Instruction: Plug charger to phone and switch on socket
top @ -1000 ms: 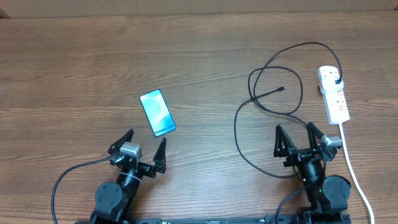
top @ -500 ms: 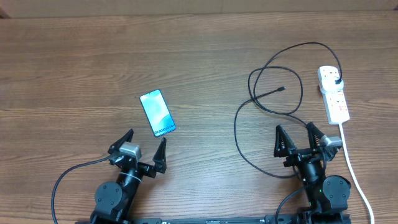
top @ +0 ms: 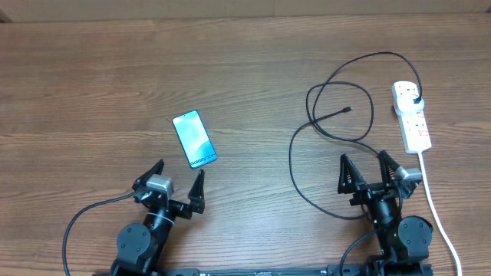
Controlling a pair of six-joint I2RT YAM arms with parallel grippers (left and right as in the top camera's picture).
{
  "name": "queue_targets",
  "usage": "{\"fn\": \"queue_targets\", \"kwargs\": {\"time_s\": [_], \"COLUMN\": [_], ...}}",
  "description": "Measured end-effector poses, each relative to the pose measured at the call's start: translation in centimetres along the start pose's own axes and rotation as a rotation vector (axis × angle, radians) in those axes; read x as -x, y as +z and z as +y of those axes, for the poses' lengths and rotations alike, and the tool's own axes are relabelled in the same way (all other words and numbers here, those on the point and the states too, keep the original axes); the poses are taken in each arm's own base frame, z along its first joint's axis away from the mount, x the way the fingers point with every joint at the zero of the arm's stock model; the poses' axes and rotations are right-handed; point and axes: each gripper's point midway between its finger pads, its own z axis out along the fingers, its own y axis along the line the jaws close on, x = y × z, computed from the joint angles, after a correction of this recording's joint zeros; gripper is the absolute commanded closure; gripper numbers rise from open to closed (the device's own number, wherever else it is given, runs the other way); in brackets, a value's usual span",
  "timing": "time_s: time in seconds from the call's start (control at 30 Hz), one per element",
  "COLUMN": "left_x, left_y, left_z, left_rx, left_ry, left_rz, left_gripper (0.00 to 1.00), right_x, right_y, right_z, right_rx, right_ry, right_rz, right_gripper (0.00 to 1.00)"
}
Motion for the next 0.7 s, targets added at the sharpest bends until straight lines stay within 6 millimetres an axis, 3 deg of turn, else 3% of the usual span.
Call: {"fn": "queue_targets", "kwargs": {"time_s": [0.37,0.7], "left_x": [-0.1,2.6], "left_y": [-0.6,-1.8], "left_z": [0.2,0.4], "left_rx": [0.02,0.057], "left_ry": [-0.002,-0.001], "left_rz": [0.057,0.042], "left_gripper": [0.0,0.0], "right_x": [0.0,0.0], "right_y": [0.0,0.0], "right_z": [0.0,0.0], "right_rx": [0.0,0.0], "right_ry": [0.0,0.0], "right_rz": [0.0,0.0], "right_gripper": [0.0,0.0]}}
